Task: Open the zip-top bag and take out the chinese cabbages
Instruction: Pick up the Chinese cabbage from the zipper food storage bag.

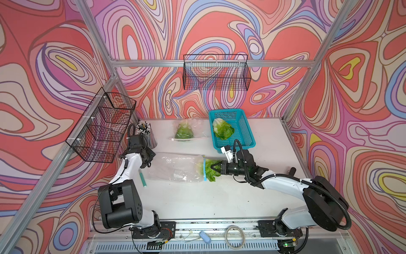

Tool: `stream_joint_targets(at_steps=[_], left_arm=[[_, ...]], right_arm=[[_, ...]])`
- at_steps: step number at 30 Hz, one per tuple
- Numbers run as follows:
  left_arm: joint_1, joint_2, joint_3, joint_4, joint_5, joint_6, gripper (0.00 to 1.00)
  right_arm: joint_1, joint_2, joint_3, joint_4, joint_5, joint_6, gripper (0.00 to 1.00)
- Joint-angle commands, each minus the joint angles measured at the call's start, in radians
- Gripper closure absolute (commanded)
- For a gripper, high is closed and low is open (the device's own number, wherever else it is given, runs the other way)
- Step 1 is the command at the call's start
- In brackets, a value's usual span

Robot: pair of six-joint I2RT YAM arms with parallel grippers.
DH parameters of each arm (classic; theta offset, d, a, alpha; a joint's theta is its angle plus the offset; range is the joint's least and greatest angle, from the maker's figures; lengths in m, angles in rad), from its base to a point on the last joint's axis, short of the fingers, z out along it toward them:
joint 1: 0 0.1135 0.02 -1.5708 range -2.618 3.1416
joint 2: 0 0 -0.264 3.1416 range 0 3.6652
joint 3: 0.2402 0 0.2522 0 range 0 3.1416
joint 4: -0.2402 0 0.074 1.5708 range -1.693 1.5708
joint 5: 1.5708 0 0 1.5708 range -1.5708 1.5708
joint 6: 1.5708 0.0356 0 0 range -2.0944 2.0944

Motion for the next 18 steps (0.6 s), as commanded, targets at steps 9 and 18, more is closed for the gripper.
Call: stream_joint_targets(at_steps=[9, 18], left_arm=[[0.009, 0.012, 0.030, -0.025, -0.004, -0.002, 1.00], [0.007, 0.025, 0.028, -0.027, 0.011, -0.004, 1.00]], right_arm=[[-0.025, -0.168, -0.008, -0.166, 0.091, -0.095, 1.00], [-0.030, -0.247, 0.042, -0.323, 0.150, -0.168, 1.00]])
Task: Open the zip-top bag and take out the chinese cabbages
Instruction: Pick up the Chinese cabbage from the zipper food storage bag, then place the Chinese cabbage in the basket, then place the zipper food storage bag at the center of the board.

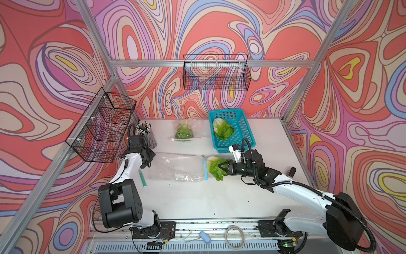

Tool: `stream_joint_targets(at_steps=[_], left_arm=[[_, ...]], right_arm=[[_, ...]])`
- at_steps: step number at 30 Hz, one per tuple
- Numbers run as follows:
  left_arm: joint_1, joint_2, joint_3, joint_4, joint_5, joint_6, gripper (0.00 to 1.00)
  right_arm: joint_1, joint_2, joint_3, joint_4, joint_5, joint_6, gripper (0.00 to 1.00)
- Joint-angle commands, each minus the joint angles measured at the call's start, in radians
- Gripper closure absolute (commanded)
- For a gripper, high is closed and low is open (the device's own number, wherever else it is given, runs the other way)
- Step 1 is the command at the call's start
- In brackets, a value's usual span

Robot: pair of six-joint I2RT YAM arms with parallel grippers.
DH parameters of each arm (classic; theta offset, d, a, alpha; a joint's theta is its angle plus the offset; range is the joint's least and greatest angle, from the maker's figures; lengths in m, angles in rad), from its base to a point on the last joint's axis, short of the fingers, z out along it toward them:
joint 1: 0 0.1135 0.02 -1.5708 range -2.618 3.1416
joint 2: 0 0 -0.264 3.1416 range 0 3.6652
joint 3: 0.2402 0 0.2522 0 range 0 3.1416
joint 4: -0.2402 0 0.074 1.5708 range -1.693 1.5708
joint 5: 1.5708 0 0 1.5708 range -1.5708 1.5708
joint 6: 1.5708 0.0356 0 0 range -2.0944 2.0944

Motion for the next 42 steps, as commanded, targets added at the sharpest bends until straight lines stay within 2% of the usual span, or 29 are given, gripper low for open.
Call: stream_joint_targets(at_steps=[1, 12, 19, 26, 34, 42], left_arm=[[0.007, 0.021, 0.030, -0.027, 0.009, -0.005, 1.00], [0.006, 0.030, 0.033, -0.040, 0.041, -0.017, 0.99], [0.006, 0.025, 0.034, -0.046, 0.056, -0.023, 0.70], [0.005, 0.017, 0.040, -0.052, 0.063, -0.021, 0.41], [0.005, -0.007, 0.048, -0.063, 0.044, -0.009, 0.26], [0.006, -0.028, 0.051, -0.069, 0.028, 0.000, 0.25]], right_arm=[[-0.008, -0.051, 0.050, -0.076, 0.050, -0.054, 1.00], [-0.018, -0.132, 0.154, -0.258, 0.161, -0.146, 1.00], [-0.038, -0.114, 0.237, -0.284, 0.215, -0.193, 1.00], [-0.101, -0.049, 0.322, -0.300, 0.189, -0.228, 1.00], [-0.211, 0.061, 0.446, -0.331, 0.126, -0.299, 1.00], [-0.338, 0.211, 0.556, -0.316, 0.037, -0.358, 1.00]])
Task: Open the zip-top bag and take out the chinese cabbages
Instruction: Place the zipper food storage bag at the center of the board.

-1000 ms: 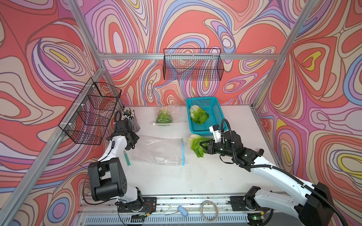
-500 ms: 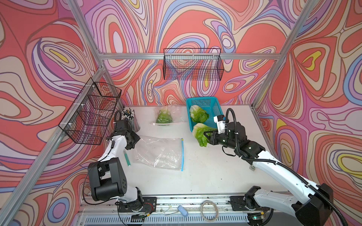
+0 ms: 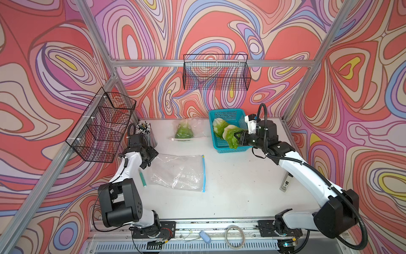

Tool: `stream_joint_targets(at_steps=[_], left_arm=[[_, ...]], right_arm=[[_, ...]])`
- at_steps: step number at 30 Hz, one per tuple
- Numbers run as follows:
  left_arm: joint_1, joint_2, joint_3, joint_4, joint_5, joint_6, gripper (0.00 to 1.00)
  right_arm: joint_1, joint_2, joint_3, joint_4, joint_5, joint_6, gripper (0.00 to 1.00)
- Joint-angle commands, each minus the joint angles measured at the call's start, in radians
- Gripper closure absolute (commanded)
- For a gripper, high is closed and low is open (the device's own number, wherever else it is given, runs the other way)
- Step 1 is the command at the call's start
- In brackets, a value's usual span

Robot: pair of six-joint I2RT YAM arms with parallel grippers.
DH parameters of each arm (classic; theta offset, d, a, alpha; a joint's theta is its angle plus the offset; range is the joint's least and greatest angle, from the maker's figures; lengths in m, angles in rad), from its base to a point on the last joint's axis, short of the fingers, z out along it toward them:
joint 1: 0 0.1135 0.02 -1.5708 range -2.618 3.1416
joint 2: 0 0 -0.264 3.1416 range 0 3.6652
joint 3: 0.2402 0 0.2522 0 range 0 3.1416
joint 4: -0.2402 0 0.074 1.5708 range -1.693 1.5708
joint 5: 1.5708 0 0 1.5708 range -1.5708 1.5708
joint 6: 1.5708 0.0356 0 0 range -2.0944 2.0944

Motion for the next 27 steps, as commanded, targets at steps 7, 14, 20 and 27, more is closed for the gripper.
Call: stream_joint_targets(at_steps=[7, 14, 20, 27], left_arm=[[0.006, -0.032, 0.030, -0.035, -0.030, 0.014, 0.25], [0.005, -0.031, 0.030, -0.033, -0.030, 0.019, 0.27], [0.005, -0.030, 0.029, -0.027, -0.020, 0.022, 0.27], [0.005, -0.024, 0.028, -0.011, 0.010, 0.027, 0.28]], right_arm=[[-0.100, 0.164, 0.138, 0.054, -0.069, -0.093, 1.00], [-0.135, 0.270, 0.243, 0.086, -0.064, -0.109, 1.00], [-0.165, 0.369, 0.367, 0.070, -0.062, -0.119, 1.00], [-0.191, 0.518, 0.495, 0.062, -0.064, -0.119, 1.00]])
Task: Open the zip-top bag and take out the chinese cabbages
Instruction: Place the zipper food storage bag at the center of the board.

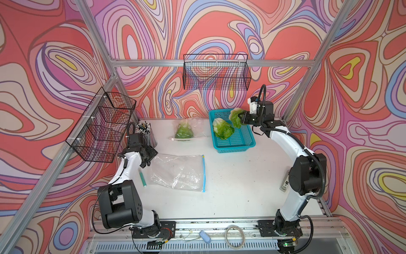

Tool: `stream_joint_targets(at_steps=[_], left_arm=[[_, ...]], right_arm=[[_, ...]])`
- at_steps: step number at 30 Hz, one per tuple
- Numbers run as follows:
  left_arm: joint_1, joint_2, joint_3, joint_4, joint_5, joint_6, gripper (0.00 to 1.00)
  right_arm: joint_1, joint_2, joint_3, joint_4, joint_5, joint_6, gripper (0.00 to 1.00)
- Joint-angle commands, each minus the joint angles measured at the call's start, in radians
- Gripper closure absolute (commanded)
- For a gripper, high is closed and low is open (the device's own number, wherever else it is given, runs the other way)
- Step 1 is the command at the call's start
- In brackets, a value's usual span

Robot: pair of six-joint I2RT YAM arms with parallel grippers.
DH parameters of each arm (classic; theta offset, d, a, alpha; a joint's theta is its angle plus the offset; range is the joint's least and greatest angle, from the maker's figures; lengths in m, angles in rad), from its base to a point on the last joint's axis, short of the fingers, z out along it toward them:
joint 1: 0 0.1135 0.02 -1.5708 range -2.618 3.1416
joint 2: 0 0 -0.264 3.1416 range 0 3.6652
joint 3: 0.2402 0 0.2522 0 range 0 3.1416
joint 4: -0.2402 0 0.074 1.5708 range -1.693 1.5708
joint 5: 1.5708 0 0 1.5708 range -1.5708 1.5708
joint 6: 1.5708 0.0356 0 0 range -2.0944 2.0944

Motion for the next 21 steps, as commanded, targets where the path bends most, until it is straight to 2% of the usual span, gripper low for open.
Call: stream_joint_targets(at_steps=[1, 9, 21], left_arm=[[0.006, -0.010, 0.024, -0.007, 0.014, 0.015, 0.28], [0.005, 0.002, 0.028, -0.007, 0.026, 0.020, 0.28], [0.006, 0.007, 0.031, -0.006, 0.033, 0.021, 0.28]], right_arm=[[-0.015, 0.062, 0.066, 0.016, -0.010, -0.020, 1.00], [-0.031, 0.201, 0.170, 0.022, -0.020, -0.011, 1.00], [-0.044, 0.306, 0.177, 0.070, -0.025, 0.005, 1.00]])
